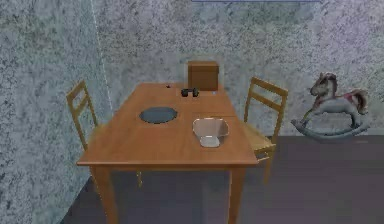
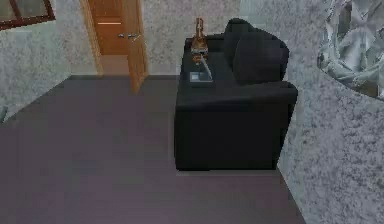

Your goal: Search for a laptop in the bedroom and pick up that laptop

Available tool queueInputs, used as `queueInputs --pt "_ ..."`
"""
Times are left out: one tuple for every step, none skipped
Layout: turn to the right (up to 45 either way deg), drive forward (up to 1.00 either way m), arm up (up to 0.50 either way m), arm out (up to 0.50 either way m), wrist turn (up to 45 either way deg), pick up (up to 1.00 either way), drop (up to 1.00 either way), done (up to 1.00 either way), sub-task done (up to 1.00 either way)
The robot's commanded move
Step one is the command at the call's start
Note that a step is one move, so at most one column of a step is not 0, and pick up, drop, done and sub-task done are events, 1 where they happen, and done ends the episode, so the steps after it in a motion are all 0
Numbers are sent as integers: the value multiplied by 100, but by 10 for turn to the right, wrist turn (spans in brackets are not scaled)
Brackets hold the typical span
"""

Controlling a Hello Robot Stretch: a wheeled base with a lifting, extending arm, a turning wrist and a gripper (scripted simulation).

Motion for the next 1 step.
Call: queueInputs --pt "450 0 0 0 0 0 0 0 0"
